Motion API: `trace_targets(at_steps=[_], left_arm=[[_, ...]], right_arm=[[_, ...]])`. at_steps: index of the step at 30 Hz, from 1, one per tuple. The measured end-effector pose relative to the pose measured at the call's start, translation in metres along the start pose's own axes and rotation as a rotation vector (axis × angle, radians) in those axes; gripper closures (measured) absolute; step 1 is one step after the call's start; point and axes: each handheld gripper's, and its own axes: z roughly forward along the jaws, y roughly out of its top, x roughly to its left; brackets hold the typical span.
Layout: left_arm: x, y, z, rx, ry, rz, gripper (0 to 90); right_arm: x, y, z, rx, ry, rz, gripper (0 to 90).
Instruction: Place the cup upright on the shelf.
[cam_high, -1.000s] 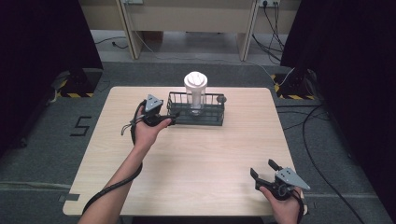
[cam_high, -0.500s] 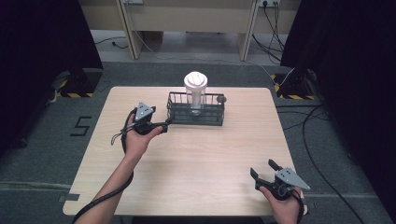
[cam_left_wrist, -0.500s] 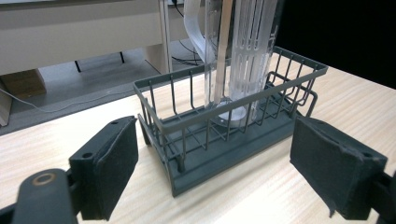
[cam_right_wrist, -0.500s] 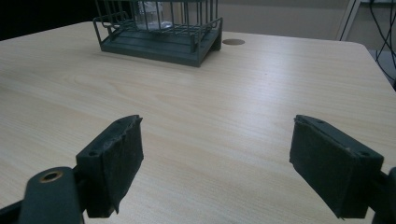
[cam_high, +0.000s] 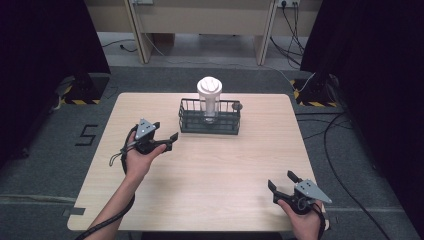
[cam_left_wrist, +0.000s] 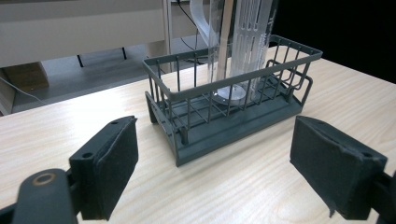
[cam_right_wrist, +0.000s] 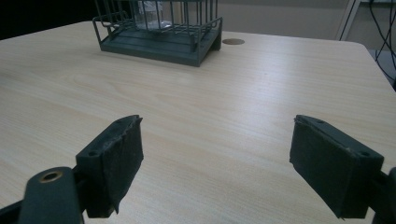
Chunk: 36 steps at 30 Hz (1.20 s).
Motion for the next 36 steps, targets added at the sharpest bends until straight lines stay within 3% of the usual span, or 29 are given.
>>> trace_targets(at_steps=[36], left_arm=[[0.01, -0.048, -0.061, 0.018, 0.03, -0.021, 14.9]], right_arm=[[0.0, 0.0, 0.0, -0.002, -0.003, -0.011, 17.7]])
